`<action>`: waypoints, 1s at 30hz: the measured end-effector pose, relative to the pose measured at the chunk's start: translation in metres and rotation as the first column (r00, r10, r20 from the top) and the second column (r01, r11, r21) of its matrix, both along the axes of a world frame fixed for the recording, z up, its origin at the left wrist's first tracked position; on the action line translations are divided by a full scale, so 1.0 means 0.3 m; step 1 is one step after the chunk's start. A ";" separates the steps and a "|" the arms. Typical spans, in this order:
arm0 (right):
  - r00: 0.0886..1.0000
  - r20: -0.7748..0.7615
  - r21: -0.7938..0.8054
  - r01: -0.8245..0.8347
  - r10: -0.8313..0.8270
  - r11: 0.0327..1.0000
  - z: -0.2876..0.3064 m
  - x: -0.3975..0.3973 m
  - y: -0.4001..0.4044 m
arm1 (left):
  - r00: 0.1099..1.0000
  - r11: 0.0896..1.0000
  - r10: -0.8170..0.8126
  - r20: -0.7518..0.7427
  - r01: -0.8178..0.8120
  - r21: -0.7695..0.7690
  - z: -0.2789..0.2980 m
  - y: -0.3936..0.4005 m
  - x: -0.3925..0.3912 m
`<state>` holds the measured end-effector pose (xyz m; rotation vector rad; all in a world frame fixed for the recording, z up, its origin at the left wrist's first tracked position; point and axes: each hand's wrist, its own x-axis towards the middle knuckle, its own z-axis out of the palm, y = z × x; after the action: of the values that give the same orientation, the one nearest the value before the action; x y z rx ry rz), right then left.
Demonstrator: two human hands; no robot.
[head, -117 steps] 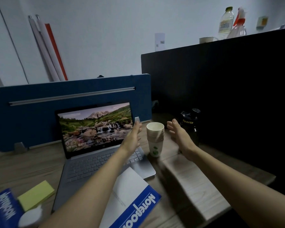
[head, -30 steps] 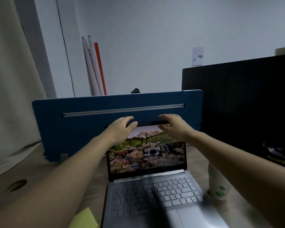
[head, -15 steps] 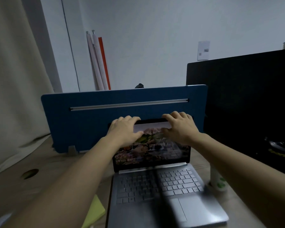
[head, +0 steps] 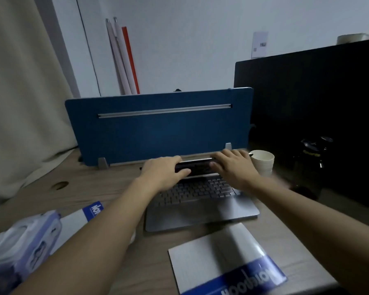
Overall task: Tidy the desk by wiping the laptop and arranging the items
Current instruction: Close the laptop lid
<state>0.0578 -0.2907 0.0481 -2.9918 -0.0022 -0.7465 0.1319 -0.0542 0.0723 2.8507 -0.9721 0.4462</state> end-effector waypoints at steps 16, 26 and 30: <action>0.957 -0.287 0.029 -0.031 0.038 0.999 -0.310 -0.210 0.045 | 0.962 0.999 -0.047 -0.269 0.053 0.014 -0.372 0.080 -0.195; 0.936 -0.343 0.029 -0.068 0.074 0.997 -0.352 -0.157 0.037 | 0.963 0.996 -0.054 -0.263 0.070 0.052 -0.449 0.097 -0.161; 0.924 -0.373 -0.002 -0.092 0.084 0.996 -0.369 -0.122 0.030 | 0.974 0.991 -0.049 -0.219 0.075 0.108 -0.462 0.093 -0.141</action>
<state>0.0212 -0.2818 -0.0627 -3.0749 -0.1265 -0.1598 0.0898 -0.0262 -0.0663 2.8812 -1.0733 0.0727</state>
